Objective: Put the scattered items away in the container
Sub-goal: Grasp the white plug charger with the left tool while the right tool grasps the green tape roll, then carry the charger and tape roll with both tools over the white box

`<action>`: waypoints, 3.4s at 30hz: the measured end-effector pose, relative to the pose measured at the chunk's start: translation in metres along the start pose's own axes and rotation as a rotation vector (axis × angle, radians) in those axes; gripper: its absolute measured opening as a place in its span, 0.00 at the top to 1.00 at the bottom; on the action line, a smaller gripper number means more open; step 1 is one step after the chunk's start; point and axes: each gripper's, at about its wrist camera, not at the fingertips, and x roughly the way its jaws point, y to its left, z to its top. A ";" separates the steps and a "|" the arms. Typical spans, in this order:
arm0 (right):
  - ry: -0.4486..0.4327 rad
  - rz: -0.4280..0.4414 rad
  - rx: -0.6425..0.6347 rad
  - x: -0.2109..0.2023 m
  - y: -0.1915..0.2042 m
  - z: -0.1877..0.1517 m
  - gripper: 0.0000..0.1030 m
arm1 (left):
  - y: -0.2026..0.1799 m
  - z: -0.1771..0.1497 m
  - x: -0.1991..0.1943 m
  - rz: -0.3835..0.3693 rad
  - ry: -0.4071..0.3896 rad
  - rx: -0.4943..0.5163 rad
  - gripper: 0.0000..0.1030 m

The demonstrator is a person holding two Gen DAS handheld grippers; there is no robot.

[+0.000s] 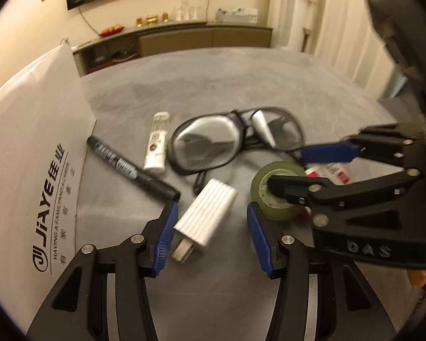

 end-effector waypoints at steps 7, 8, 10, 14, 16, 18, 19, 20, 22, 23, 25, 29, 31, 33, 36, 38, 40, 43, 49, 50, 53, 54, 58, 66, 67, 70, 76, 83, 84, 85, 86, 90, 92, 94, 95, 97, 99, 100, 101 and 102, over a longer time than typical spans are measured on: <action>-0.013 0.035 0.062 -0.012 -0.015 0.005 0.81 | 0.011 0.004 -0.007 -0.018 0.004 -0.059 0.78; -0.017 0.038 0.073 -0.014 -0.019 0.005 0.81 | 0.012 0.004 -0.006 -0.016 0.006 -0.062 0.78; -0.018 0.039 0.094 -0.015 -0.026 0.005 0.81 | 0.011 0.005 -0.007 -0.018 0.009 -0.063 0.78; -0.018 0.034 0.105 -0.017 -0.032 0.003 0.81 | 0.007 0.004 -0.011 -0.028 0.007 -0.057 0.78; -0.025 0.035 0.105 -0.019 -0.033 0.004 0.81 | 0.005 0.005 -0.013 -0.029 0.003 -0.050 0.78; -0.035 0.041 0.112 -0.022 -0.034 0.005 0.81 | 0.005 0.005 -0.014 -0.031 0.004 -0.047 0.78; -0.040 0.049 0.119 -0.023 -0.035 0.006 0.81 | 0.005 0.004 -0.014 -0.032 0.006 -0.050 0.78; -0.044 0.058 0.126 -0.024 -0.036 0.006 0.81 | 0.006 0.003 -0.015 -0.033 0.008 -0.053 0.78; -0.044 0.084 0.143 -0.025 -0.038 0.008 0.81 | 0.008 0.003 -0.015 -0.033 0.011 -0.055 0.78; -0.041 0.094 0.147 -0.025 -0.038 0.008 0.81 | 0.008 0.003 -0.015 -0.033 0.012 -0.057 0.78; -0.028 0.094 0.143 -0.021 -0.036 0.008 0.81 | 0.008 0.003 -0.015 -0.036 0.018 -0.057 0.78; 0.014 0.092 0.166 -0.009 -0.035 0.005 0.51 | 0.008 0.002 -0.016 -0.035 0.021 -0.058 0.78; 0.013 0.090 0.164 -0.008 -0.034 0.003 0.40 | 0.009 0.002 -0.016 -0.035 0.023 -0.057 0.78; 0.014 0.085 0.140 -0.007 -0.029 0.002 0.36 | 0.008 0.002 -0.016 -0.035 0.027 -0.055 0.78; 0.018 0.060 0.091 -0.005 -0.019 -0.001 0.35 | 0.007 0.001 -0.014 -0.032 0.035 -0.048 0.78; 0.025 0.017 0.041 0.001 -0.011 -0.003 0.35 | 0.006 0.000 -0.013 -0.032 0.039 -0.045 0.78; 0.017 -0.011 0.000 0.004 -0.006 -0.004 0.37 | 0.006 0.000 -0.013 -0.030 0.040 -0.041 0.78; 0.002 0.018 0.019 -0.001 -0.010 -0.002 0.51 | 0.006 0.000 -0.015 -0.028 0.035 -0.041 0.78; -0.052 0.079 0.105 -0.020 -0.025 0.007 0.52 | 0.007 0.000 -0.019 -0.030 0.020 -0.046 0.78; -0.055 0.087 0.115 -0.022 -0.025 0.008 0.52 | 0.007 0.000 -0.020 -0.030 0.017 -0.047 0.78; -0.070 0.099 0.124 -0.030 -0.022 0.013 0.52 | 0.006 0.002 -0.025 -0.037 0.009 -0.051 0.78; -0.074 0.102 0.122 -0.032 -0.020 0.014 0.52 | 0.005 0.003 -0.029 -0.042 0.001 -0.052 0.78; -0.094 0.114 0.111 -0.044 -0.010 0.019 0.52 | -0.001 0.011 -0.051 -0.068 -0.045 -0.048 0.81; -0.155 0.132 0.120 -0.072 0.003 0.025 0.52 | 0.002 0.014 -0.087 -0.089 -0.108 -0.058 0.81; -0.159 0.133 0.122 -0.073 0.003 0.025 0.52 | 0.004 0.013 -0.086 -0.088 -0.099 -0.066 0.82; -0.143 0.133 0.132 -0.070 0.004 0.023 0.52 | 0.013 0.009 -0.083 -0.103 -0.071 -0.101 0.86; -0.151 0.144 0.131 -0.076 0.009 0.026 0.52 | 0.018 0.011 -0.097 -0.108 -0.097 -0.121 0.86; -0.165 0.147 0.113 -0.083 0.019 0.027 0.52 | 0.018 0.009 -0.101 -0.114 -0.099 -0.116 0.87; -0.166 0.146 0.110 -0.083 0.019 0.027 0.52 | 0.019 0.008 -0.102 -0.115 -0.099 -0.119 0.88; -0.165 0.145 0.111 -0.083 0.019 0.027 0.52 | 0.020 0.008 -0.103 -0.118 -0.100 -0.124 0.88; -0.160 0.145 0.112 -0.082 0.019 0.027 0.52 | 0.021 0.009 -0.104 -0.121 -0.101 -0.129 0.88; -0.166 0.143 0.106 -0.085 0.021 0.027 0.52 | 0.025 0.009 -0.104 -0.137 -0.102 -0.154 0.86; -0.163 0.141 0.104 -0.084 0.021 0.027 0.52 | 0.027 0.007 -0.096 -0.181 -0.068 -0.183 0.64; -0.160 0.140 0.104 -0.081 0.021 0.025 0.52 | 0.025 0.004 -0.085 -0.212 -0.028 -0.196 0.58; -0.161 0.141 0.105 -0.078 0.020 0.023 0.52 | 0.022 0.003 -0.080 -0.190 -0.017 -0.185 0.58; -0.124 0.132 0.118 -0.068 0.018 0.022 0.52 | 0.015 0.002 -0.075 -0.141 -0.011 -0.143 0.61; -0.117 0.147 0.127 -0.066 0.017 0.023 0.52 | 0.011 0.004 -0.071 -0.132 -0.014 -0.126 0.59; -0.123 0.154 0.128 -0.067 0.017 0.023 0.52 | 0.009 0.004 -0.068 -0.141 -0.009 -0.124 0.58; -0.130 0.151 0.123 -0.069 0.017 0.023 0.52 | 0.008 0.004 -0.064 -0.137 -0.003 -0.122 0.58; -0.136 0.149 0.118 -0.071 0.018 0.022 0.52 | 0.006 0.003 -0.060 -0.128 0.002 -0.118 0.58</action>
